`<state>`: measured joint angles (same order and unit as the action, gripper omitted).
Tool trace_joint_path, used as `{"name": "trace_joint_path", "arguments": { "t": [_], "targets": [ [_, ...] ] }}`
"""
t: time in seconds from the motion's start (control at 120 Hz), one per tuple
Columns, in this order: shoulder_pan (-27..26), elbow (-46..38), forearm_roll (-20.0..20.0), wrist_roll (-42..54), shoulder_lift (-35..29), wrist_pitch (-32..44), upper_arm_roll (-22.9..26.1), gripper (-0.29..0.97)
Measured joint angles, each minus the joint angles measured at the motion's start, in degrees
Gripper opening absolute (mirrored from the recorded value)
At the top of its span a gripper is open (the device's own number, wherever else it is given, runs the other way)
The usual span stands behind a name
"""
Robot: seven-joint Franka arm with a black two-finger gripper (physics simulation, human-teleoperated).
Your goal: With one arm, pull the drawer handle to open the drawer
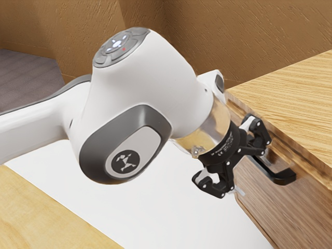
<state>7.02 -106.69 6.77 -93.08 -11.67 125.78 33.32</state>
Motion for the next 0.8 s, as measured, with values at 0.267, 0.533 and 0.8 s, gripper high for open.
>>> {"name": "trace_joint_path", "arguments": {
  "t": [0.267,0.533,0.8],
  "targets": [
    [-0.04,-3.30,0.69,0.04,-4.24,-0.11,-0.31,0.39],
    [0.02,-7.22,2.46,0.07,-8.74,-0.01,-0.95,0.39],
    [-0.23,-11.14,4.31,0.11,-14.11,0.05,-1.32,0.39]
  ]
}}
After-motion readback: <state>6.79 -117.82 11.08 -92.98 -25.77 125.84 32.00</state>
